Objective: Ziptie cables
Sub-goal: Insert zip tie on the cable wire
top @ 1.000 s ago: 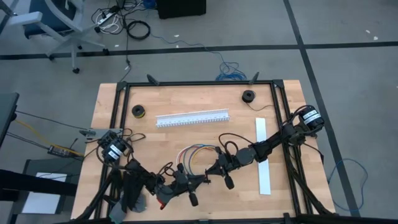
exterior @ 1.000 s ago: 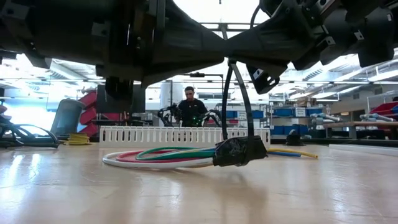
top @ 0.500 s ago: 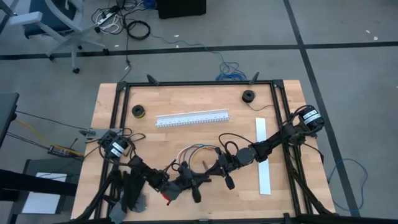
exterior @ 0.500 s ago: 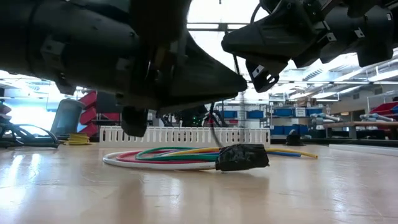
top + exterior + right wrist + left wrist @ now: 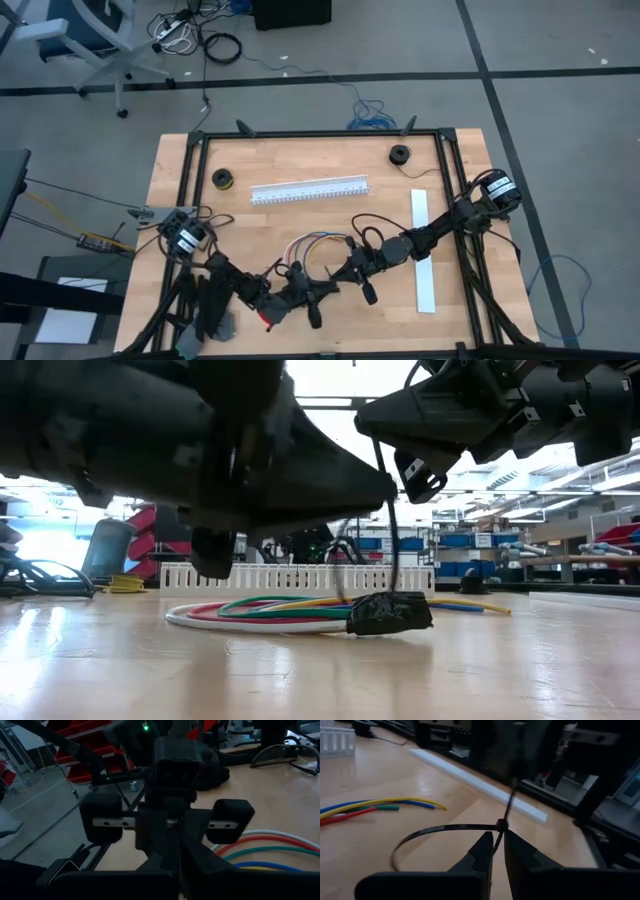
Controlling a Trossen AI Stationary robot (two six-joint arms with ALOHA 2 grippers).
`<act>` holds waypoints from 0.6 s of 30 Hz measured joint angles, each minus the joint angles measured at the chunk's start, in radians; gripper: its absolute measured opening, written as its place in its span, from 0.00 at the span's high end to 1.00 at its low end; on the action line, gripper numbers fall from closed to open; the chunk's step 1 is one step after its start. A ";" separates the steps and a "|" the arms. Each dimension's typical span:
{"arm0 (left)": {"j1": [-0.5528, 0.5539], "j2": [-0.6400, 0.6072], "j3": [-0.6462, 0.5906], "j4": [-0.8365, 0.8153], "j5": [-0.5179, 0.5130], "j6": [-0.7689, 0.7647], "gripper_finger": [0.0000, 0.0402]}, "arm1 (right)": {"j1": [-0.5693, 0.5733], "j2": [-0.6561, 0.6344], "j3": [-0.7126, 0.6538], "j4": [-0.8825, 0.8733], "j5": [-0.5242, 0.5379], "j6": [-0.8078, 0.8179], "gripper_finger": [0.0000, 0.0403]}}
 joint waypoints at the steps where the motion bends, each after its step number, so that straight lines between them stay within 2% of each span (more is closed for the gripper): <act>1: -0.006 0.000 0.000 0.013 0.000 0.010 0.94 | 0.000 0.000 0.000 0.000 0.000 0.000 1.00; 7: -0.038 0.000 0.000 0.081 0.001 0.073 0.94 | 0.000 0.000 0.000 -0.001 0.000 0.014 1.00; 18: -0.067 -0.001 0.001 0.085 0.000 0.077 0.94 | 0.019 0.000 0.000 -0.023 0.005 0.040 1.00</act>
